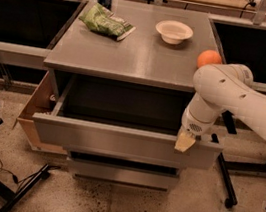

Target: Open top drawer

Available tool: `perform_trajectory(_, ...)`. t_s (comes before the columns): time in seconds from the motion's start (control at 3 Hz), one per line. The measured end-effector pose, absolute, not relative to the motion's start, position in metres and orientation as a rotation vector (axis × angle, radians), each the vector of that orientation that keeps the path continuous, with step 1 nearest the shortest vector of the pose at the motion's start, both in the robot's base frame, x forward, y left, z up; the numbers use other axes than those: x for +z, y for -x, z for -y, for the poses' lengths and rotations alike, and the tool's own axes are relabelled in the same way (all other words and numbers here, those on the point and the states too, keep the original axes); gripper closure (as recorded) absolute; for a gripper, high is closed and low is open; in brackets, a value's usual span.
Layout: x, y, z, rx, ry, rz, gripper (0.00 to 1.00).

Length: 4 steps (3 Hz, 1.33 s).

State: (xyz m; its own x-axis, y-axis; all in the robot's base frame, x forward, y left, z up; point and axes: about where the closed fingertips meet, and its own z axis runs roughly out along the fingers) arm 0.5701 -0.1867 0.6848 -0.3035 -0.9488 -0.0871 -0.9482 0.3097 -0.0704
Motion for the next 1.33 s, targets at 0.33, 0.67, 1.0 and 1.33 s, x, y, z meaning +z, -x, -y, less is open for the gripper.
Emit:
perform_trajectory(0.33, 0.6848, -0.5701, 0.1867, -0.009, 1.783, -2.450, 0.27)
perform_trajectory(0.67, 0.6848, -0.5701, 0.1867, -0.009, 1.783, -2.450, 0.04)
perform_trajectory(1.0, 0.6847, -0.5700, 0.1867, -0.008, 1.783, -2.450, 0.00)
perform_trajectory(1.33, 0.6831, -0.5691, 0.1866, -0.007, 1.785, -2.451, 0.00)
